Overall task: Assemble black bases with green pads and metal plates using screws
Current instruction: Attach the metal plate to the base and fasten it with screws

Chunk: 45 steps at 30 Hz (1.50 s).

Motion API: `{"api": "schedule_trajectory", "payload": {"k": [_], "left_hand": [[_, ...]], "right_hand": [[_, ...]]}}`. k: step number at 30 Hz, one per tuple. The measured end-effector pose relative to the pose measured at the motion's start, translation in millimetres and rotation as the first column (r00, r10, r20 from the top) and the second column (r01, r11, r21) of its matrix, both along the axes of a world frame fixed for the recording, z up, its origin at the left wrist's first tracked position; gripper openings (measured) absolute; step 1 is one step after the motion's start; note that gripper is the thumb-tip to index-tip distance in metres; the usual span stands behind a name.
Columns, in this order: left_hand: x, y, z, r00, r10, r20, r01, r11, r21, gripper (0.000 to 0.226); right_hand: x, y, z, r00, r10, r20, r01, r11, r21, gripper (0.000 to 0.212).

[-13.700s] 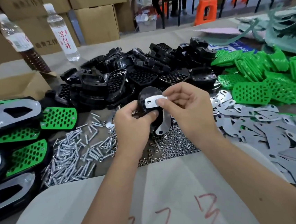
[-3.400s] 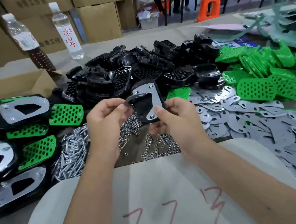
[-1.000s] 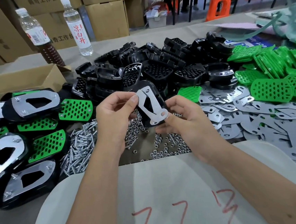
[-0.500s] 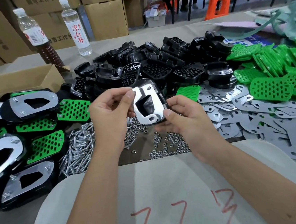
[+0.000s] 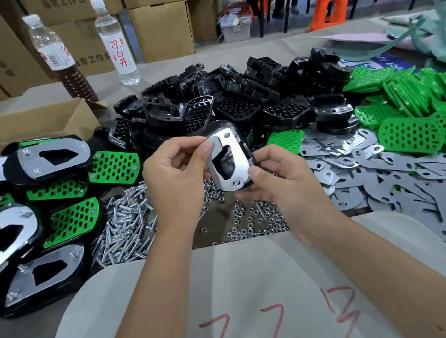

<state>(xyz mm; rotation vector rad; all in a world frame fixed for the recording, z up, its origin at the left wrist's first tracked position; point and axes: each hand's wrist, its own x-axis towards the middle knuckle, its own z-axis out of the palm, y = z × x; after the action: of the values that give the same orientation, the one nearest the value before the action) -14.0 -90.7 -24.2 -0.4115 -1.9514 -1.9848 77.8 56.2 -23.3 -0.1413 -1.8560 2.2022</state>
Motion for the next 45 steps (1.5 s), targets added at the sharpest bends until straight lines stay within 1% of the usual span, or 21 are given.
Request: {"api": "schedule_trajectory", "payload": {"k": [5, 8, 10, 11, 13, 16, 18, 20, 22, 24, 27, 31, 34, 37, 41, 45], "left_hand": [[2.2, 3.2, 0.3, 0.998, 0.056, 0.004, -0.056, 0.998, -0.015, 0.006], [6.6, 9.0, -0.8, 0.984, 0.179, -0.021, -0.180, 0.977, -0.116, 0.019], [10.1, 13.4, -1.0, 0.974, 0.226, 0.026, -0.220, 0.964, -0.151, 0.028], [11.0, 14.9, -0.4, 0.974, 0.216, 0.073, -0.205, 0.969, -0.135, 0.032], [10.8, 15.7, 3.2, 0.976, 0.128, 0.178, -0.122, 0.991, -0.047, 0.032], [7.6, 9.6, 8.1, 0.945, -0.092, 0.314, 0.068, 0.994, 0.088, 0.017], [6.1, 4.0, 8.6, 0.905, -0.223, 0.363, 0.193, 0.974, 0.116, 0.016], [6.0, 0.8, 9.4, 0.887, -0.268, 0.377, 0.241, 0.963, 0.118, 0.019], [7.7, 1.3, 11.6, 0.888, -0.273, 0.370, 0.244, 0.962, 0.124, 0.025], [9.8, 3.6, 12.8, 0.890, -0.283, 0.358, 0.251, 0.959, 0.133, 0.033], [11.9, 6.9, 12.5, 0.887, -0.278, 0.368, 0.244, 0.960, 0.138, 0.034], [13.3, 8.5, 11.9, 0.878, -0.269, 0.396, 0.233, 0.963, 0.136, 0.025], [15.5, 9.8, 14.0, 0.863, -0.319, 0.393, 0.273, 0.947, 0.169, 0.014], [18.7, 13.2, 16.8, 0.840, -0.367, 0.399, 0.300, 0.928, 0.223, 0.013], [22.5, 19.4, 18.3, 0.832, -0.338, 0.439, 0.234, 0.933, 0.274, 0.010], [23.5, 21.4, 18.6, 0.825, -0.325, 0.462, 0.187, 0.929, 0.319, 0.008]], "right_hand": [[-0.1, 1.4, -0.9, 1.000, 0.009, -0.002, -0.009, 1.000, 0.001, 0.011], [-0.7, 1.7, -1.9, 1.000, 0.007, -0.008, -0.007, 1.000, -0.012, 0.010], [-0.6, 2.3, -2.4, 1.000, 0.004, -0.011, -0.005, 1.000, -0.030, 0.011], [-0.2, 2.7, -2.5, 1.000, 0.003, -0.015, -0.004, 0.999, -0.048, 0.011], [-0.2, 2.8, -2.0, 1.000, 0.002, -0.025, -0.005, 0.996, -0.094, 0.012], [-0.5, 2.6, -1.0, 1.000, 0.002, -0.028, -0.006, 0.990, -0.139, 0.013], [-0.6, 3.1, -0.5, 1.000, 0.010, -0.029, -0.014, 0.990, -0.143, 0.014], [-0.6, 3.8, 0.1, 0.999, 0.020, -0.027, -0.024, 0.990, -0.139, 0.014], [-0.7, 4.0, 0.1, 0.999, 0.022, -0.024, -0.025, 0.991, -0.131, 0.014], [-1.2, 3.8, -0.8, 1.000, 0.002, -0.018, -0.004, 0.996, -0.088, 0.012], [-1.7, 3.7, -2.9, 1.000, -0.027, -0.016, 0.027, 0.999, -0.038, 0.012], [-1.7, 2.3, -4.2, 0.999, -0.044, -0.008, 0.044, 0.999, 0.031, 0.012], [-1.7, 0.9, -4.5, 0.997, -0.080, -0.021, 0.081, 0.994, 0.073, 0.011], [-1.6, 0.9, -4.1, 0.996, -0.090, -0.024, 0.091, 0.992, 0.084, 0.010], [-3.0, 0.7, -3.6, 0.997, -0.078, 0.002, 0.077, 0.995, 0.063, 0.015], [-3.5, -1.4, -4.1, 0.997, -0.076, -0.001, 0.076, 0.992, 0.103, 0.020]]}}
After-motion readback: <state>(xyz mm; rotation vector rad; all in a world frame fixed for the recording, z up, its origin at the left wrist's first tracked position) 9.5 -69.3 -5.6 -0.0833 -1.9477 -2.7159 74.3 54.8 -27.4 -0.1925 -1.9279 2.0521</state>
